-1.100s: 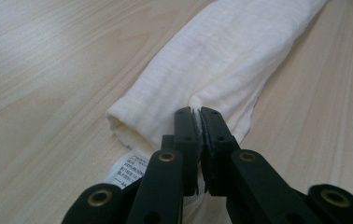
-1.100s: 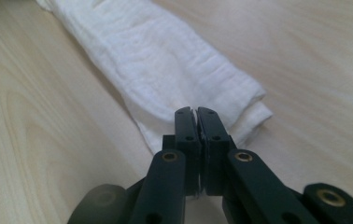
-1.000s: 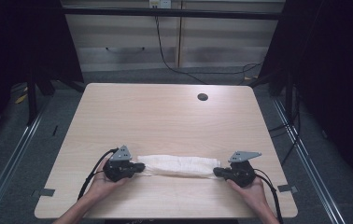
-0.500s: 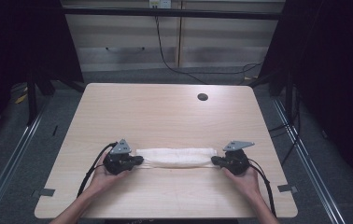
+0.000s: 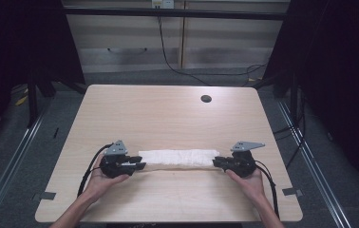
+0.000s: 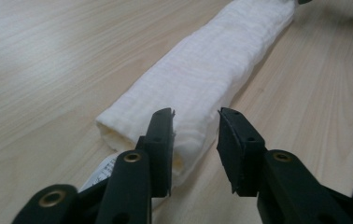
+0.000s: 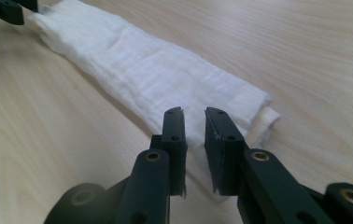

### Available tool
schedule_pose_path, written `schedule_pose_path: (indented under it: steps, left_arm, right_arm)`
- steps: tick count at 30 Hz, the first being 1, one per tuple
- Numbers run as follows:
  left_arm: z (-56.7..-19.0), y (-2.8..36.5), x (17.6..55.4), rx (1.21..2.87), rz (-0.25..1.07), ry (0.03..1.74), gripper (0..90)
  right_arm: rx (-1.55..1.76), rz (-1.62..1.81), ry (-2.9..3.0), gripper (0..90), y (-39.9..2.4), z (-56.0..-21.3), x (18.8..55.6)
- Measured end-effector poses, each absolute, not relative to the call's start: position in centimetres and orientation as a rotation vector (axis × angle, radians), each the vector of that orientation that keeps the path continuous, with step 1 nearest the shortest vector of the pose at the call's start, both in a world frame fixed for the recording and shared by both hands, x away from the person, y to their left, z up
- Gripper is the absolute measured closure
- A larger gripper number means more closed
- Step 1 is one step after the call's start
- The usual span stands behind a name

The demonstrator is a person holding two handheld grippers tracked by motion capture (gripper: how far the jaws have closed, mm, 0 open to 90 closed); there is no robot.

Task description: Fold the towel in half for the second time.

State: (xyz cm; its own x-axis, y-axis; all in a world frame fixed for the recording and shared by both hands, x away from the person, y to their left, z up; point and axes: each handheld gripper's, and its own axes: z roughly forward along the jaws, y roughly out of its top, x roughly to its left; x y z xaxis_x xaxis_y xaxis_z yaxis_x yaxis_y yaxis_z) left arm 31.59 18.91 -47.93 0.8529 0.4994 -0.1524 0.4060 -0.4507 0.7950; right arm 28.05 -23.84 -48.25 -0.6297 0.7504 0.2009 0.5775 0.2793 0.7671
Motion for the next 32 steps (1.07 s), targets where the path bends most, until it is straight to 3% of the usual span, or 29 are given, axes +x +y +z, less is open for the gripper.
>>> schedule_pose_path:
  steps: [6,13,15,32]
  left_arm:
    - [-46.9,20.2,31.0,2.072,0.134,0.737,45.2]
    - [-46.6,23.0,29.6,2.049,0.148,0.825,36.0]
    - [-46.6,23.5,28.9,2.042,0.151,0.851,28.2]
    - [-48.6,26.2,27.7,1.982,0.113,0.817,17.2]
  right_arm:
    - [1.225,1.314,2.311,69.6,-24.2,-47.0,26.7]
    - [1.255,1.302,2.23,55.5,-25.8,-45.9,24.7]
    - [1.248,1.303,2.217,53.3,-26.2,-45.9,24.2]
    - [1.411,1.257,2.006,36.4,-30.5,-47.3,21.3]
